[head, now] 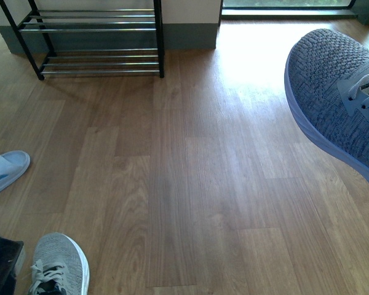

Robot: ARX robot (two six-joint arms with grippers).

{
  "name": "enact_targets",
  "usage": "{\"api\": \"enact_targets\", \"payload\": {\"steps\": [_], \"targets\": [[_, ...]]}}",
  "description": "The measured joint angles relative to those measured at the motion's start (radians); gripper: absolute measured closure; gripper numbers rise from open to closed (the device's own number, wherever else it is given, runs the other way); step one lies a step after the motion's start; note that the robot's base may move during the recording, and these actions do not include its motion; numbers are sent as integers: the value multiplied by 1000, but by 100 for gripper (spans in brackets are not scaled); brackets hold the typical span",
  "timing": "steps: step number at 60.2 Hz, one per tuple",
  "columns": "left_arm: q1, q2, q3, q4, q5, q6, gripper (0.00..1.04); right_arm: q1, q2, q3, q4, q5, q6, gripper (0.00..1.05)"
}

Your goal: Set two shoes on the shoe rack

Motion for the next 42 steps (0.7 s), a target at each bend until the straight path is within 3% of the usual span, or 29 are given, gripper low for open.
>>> {"api": "enact_targets", "payload": {"steps": [16, 32, 42], "targets": [[0, 102, 101, -55, 6, 27, 12, 0, 0, 0, 0, 0, 0, 103], [-32, 106, 84, -22, -29, -10, 71, 0, 0, 0, 0, 0, 0, 103], [-34, 106, 76, 3, -35, -34, 94, 0, 0, 0, 0, 0, 0, 103]]}}
